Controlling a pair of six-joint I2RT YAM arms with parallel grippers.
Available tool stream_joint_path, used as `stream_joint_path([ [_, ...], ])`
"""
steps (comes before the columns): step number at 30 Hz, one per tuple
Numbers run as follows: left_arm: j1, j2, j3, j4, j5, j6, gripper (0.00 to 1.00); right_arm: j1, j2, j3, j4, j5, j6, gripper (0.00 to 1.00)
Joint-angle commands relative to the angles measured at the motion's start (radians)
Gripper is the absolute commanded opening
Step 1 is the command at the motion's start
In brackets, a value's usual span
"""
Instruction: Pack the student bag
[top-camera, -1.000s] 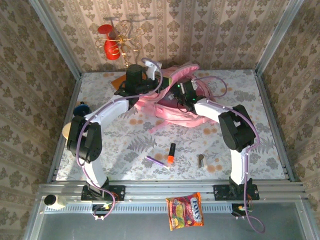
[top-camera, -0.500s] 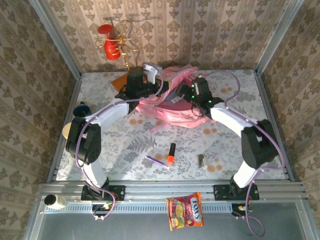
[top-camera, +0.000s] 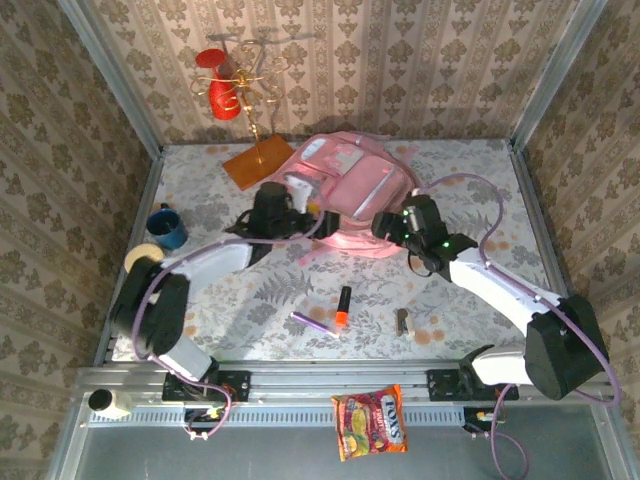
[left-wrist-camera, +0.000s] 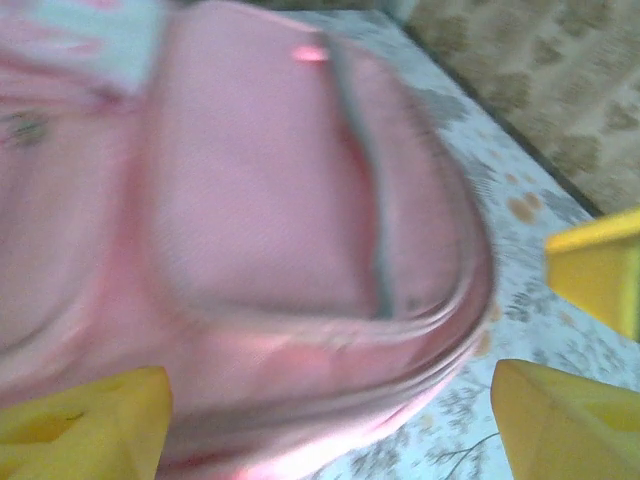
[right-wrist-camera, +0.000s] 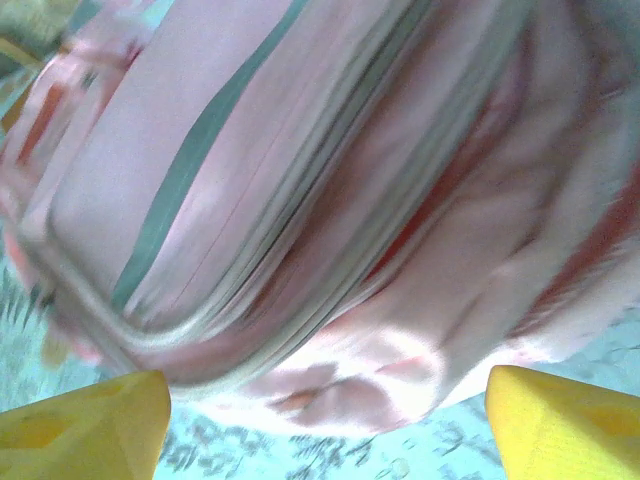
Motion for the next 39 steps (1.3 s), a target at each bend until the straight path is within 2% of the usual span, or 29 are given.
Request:
stream_joint_path([
  [1,0.141,-0.064,-0.059,-0.052,-0.117,-0.215,0.83,0.059,0.057,0.03,0.01,0.012,-0.04,0.82],
  [3,0.196,-0.018,-0.042,-0.064,-0.059,-0.282,0.81,0.066,0.122,0.05,0.03,0.011,-0.028,0.8],
  [6,0.212,0.081,0.052,-0.119,0.025,-0.312,0.8,0.067,0.185,0.063,0.055,0.027,-0.021,0.79],
  [14,0.203,0.229,0.154,-0.135,0.047,-0.367,0.78,0.062,0.24,0.065,0.048,0.135,-0.064,0.78],
  [18,0.184,0.284,0.155,-0.117,0.045,-0.389,0.7,0.047,0.247,0.06,0.037,0.191,-0.097,0.78],
  [23,0.168,0.356,0.184,-0.089,0.055,-0.413,0.55,0.028,0.251,0.051,0.023,0.265,-0.154,0.78],
  [27,0.149,0.405,0.202,-0.067,0.035,-0.423,0.46,-0.012,0.236,0.054,0.028,0.263,-0.22,0.78],
  [32,0.142,0.459,0.221,-0.004,0.034,-0.469,0.35,-0.015,0.198,0.064,0.006,0.276,-0.315,0.78],
  [37,0.129,0.45,0.169,0.096,0.027,-0.521,0.17,-0.019,0.16,0.068,-0.047,0.278,-0.332,0.79],
  [39,0.124,0.431,0.126,0.164,0.04,-0.564,0.06,-0.017,0.122,0.07,-0.077,0.239,-0.323,0.79],
])
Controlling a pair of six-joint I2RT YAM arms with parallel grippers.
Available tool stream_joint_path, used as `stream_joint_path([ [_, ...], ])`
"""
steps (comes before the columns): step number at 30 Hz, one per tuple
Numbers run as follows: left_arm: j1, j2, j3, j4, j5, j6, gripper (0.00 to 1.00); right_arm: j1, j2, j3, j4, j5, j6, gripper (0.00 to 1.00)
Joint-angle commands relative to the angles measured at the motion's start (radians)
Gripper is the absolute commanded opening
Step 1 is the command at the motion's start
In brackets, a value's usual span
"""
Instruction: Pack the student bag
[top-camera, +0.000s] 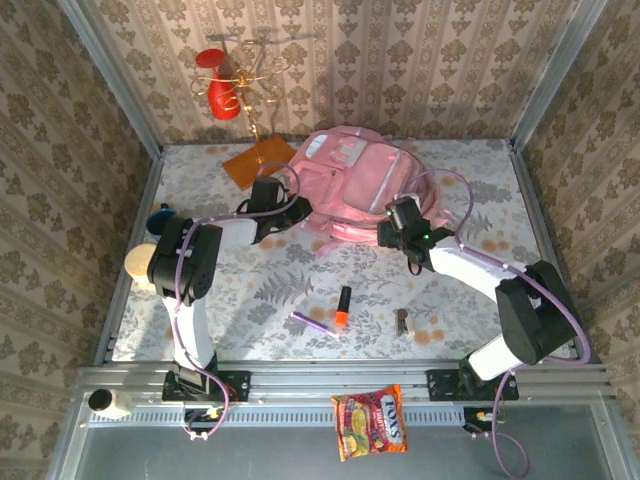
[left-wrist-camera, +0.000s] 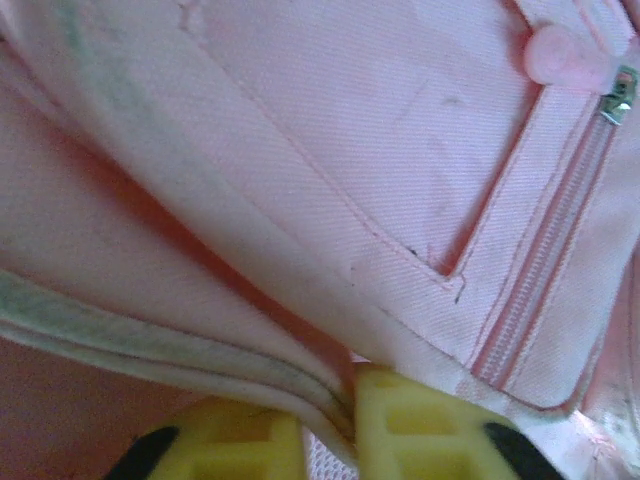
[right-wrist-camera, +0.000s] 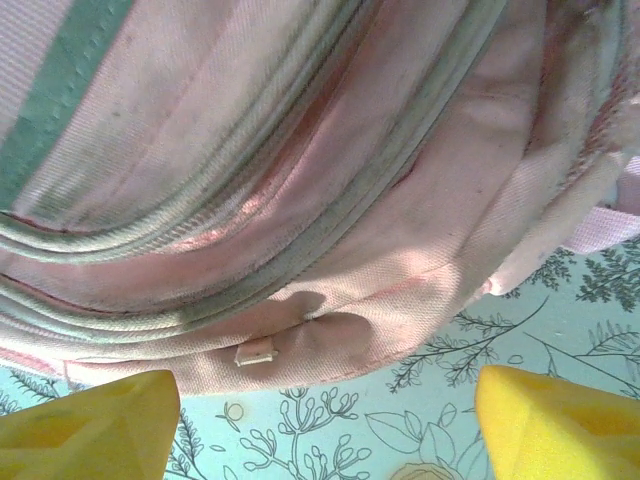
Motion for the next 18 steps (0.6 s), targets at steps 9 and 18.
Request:
stream_joint_path([
  [9,-0.071,-0.061,-0.229,0.389,0.011,-0.295,0.0,0.124,-0.227,-0.045,-0.064,-0.33,0.182,0.77],
  [18,-0.144,-0.162,-0.252,0.261,-0.103,-0.216,0.0,0.252,-0.064,-0.025,0.057,-0.293,0.286,0.72],
])
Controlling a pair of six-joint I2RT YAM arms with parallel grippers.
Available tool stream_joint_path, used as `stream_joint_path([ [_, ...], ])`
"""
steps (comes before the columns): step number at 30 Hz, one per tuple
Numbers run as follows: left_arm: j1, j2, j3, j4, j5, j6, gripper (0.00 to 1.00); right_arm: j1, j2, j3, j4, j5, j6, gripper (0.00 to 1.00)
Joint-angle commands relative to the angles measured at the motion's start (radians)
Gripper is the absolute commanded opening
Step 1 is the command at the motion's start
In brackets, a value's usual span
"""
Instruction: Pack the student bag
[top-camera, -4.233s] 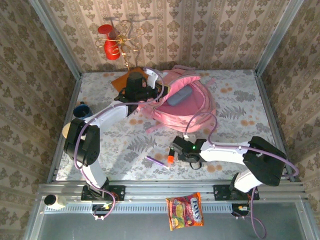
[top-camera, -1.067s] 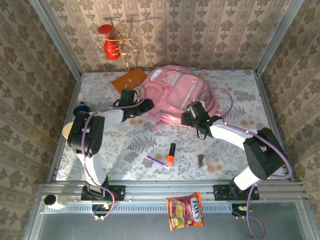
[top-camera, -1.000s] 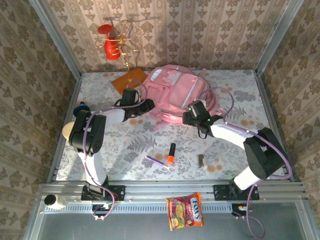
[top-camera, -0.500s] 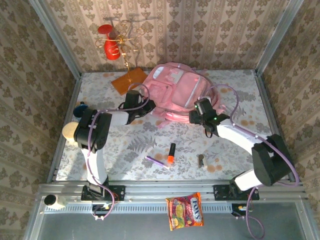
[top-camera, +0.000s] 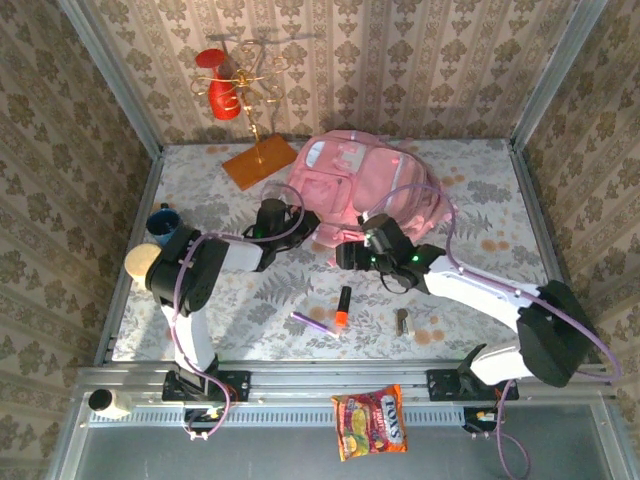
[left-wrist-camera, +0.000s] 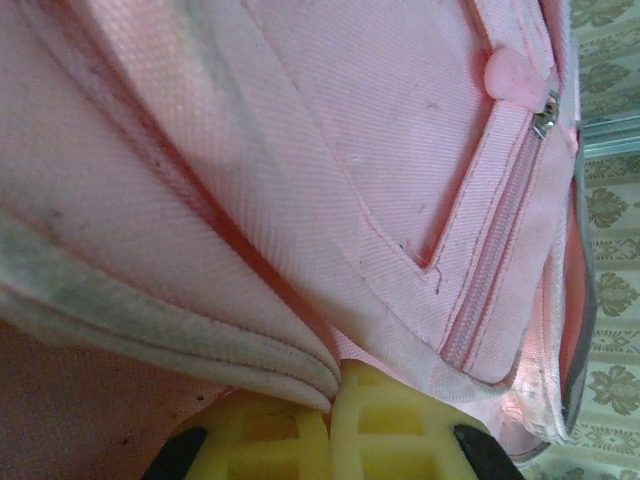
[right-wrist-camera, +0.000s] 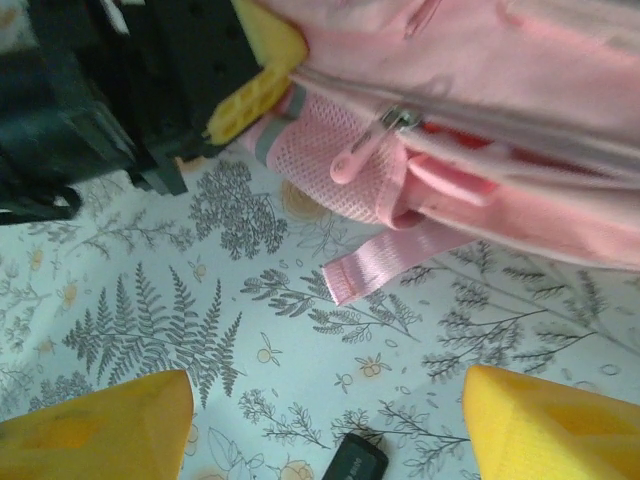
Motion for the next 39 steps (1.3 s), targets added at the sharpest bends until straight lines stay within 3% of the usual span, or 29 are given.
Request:
stream_joint_path([
  [1,-0.041,-0.081,-0.008,-0.087,-0.03,0.066,0.0,0.007,0.041,0.003,0.033,0.024,0.069,0.71],
  [13,-0.1,-0.115,0.006,-0.136,-0.081,0.072,0.0,0.017,0.114,-0.02,0.195,0.134,0.267,0.56],
  [34,-0.112,-0.142,-0.008,-0.148,-0.084,0.108,0.0,-0.039,0.355,0.171,0.187,0.209,0.297,0.36],
  [39,-0.115,-0.148,-0.015,-0.156,-0.101,0.132,0.0,-0.052,0.366,0.182,0.178,0.207,0.317,0.23],
])
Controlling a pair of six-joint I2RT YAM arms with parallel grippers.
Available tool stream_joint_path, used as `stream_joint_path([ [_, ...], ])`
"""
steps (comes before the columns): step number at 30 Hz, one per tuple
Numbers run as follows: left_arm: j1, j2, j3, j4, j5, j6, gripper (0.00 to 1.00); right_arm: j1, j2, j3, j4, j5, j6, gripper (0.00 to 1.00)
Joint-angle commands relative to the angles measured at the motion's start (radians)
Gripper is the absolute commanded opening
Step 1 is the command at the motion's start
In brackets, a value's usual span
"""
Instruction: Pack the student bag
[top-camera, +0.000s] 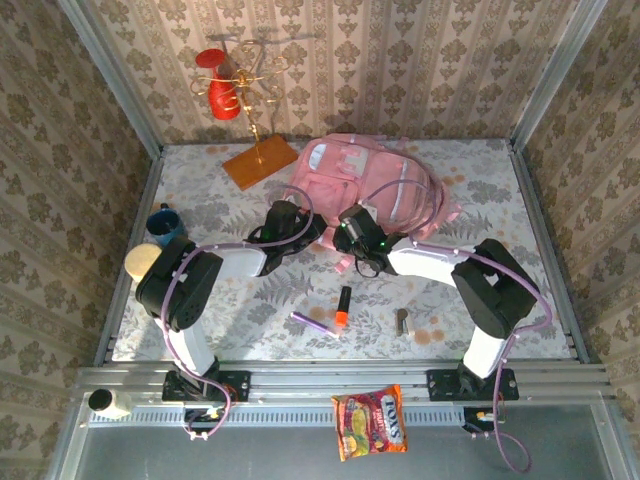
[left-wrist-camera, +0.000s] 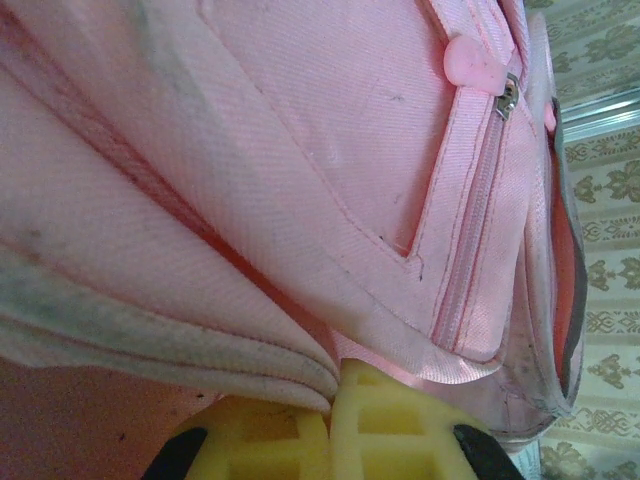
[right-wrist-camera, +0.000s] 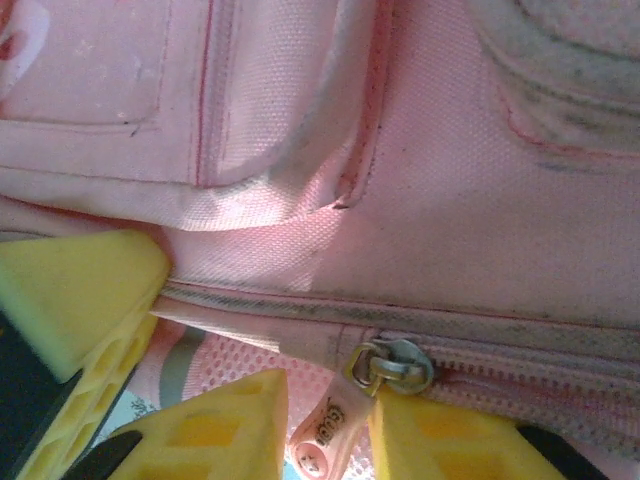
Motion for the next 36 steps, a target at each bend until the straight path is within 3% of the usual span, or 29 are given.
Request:
stream_joint_path([
  [1,-0.024,-0.054,-0.017,-0.033,0.02,0.08,0.0,-0.022,0.016,0.025,-0.007,0.048,0.029,0.18],
  [5,-0.007,-0.078,-0.028,-0.091,-0.035,0.156,0.0,-0.055,-0.052,-0.043,0.0,0.004,0.051,0.01],
  [10,0.045,-0.101,-0.038,-0.155,-0.096,0.262,0.0,-0.151,-0.178,-0.158,0.015,-0.136,0.066,0.0],
  [16,0.106,-0.091,-0.047,-0.17,-0.086,0.331,0.0,-0.292,-0.233,-0.226,0.02,-0.374,0.058,0.0],
  [21,0.146,-0.101,-0.052,-0.182,-0.062,0.357,0.0,-0.366,-0.264,-0.209,-0.133,-0.349,-0.071,0.0],
  [26,0.212,-0.142,-0.051,-0.229,-0.054,0.406,0.0,-0.41,-0.245,-0.16,-0.316,-0.2,-0.263,0.0],
  [30,0.246,-0.165,-0.037,-0.282,-0.062,0.457,0.0,-0.416,-0.237,-0.125,-0.379,-0.133,-0.325,0.0],
  [36,0.255,-0.17,0.017,-0.355,-0.01,0.546,0.0,-0.372,-0.288,-0.142,-0.246,-0.381,-0.35,0.0],
])
